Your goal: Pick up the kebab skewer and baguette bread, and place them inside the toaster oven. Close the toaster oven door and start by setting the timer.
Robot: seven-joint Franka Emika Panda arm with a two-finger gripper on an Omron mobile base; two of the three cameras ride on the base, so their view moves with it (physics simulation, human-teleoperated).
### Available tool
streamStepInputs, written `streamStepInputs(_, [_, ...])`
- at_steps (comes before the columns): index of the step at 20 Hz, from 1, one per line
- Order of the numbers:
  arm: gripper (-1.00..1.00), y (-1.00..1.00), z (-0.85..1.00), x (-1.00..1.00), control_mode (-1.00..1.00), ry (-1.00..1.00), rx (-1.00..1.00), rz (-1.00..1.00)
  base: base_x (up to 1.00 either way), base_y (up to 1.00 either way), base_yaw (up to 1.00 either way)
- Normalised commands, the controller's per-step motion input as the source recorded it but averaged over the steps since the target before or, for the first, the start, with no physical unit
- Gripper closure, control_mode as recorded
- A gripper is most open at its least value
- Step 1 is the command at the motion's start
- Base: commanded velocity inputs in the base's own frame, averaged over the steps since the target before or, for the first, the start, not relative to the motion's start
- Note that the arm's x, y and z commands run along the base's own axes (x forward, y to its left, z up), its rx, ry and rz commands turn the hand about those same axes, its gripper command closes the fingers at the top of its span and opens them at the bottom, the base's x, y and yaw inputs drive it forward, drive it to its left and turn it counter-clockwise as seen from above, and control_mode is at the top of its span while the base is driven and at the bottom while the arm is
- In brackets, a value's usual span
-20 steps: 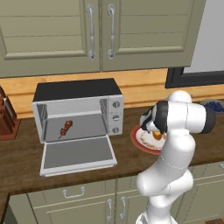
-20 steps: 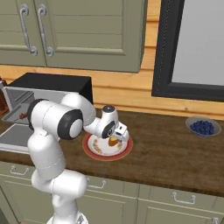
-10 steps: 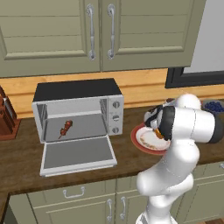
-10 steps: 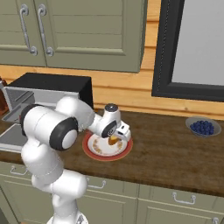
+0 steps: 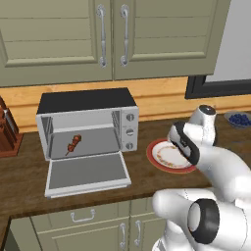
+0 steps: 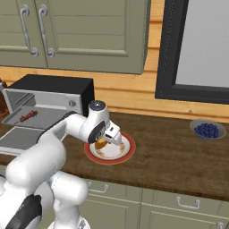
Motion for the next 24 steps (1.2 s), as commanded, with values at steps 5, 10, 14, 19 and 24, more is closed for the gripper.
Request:
streamStepInputs(5, [1.00, 1.00, 0.96, -0.53, -1.00, 0.15, 0.00, 0.00, 0.00, 0.00, 0.00])
streamStepInputs(10, [1.00, 1.00, 0.60, -0.13, -1.00, 0.19, -0.01, -0.01, 0.00, 0.00, 0.00])
streamStepInputs(14, [1.00, 1.00, 0.44, 0.04, -1.00, 0.16, -0.01, -0.01, 0.00, 0.00, 0.00])
streamStepInputs(19, [1.00, 1.00, 0.21, 0.32, -1.00, 0.10, -0.01, -0.02, 0.00, 0.00, 0.00])
streamStepInputs(24, [1.00, 1.00, 0.01, 0.53, -1.00, 0.04, -0.02, 0.00, 0.00, 0.00, 0.00])
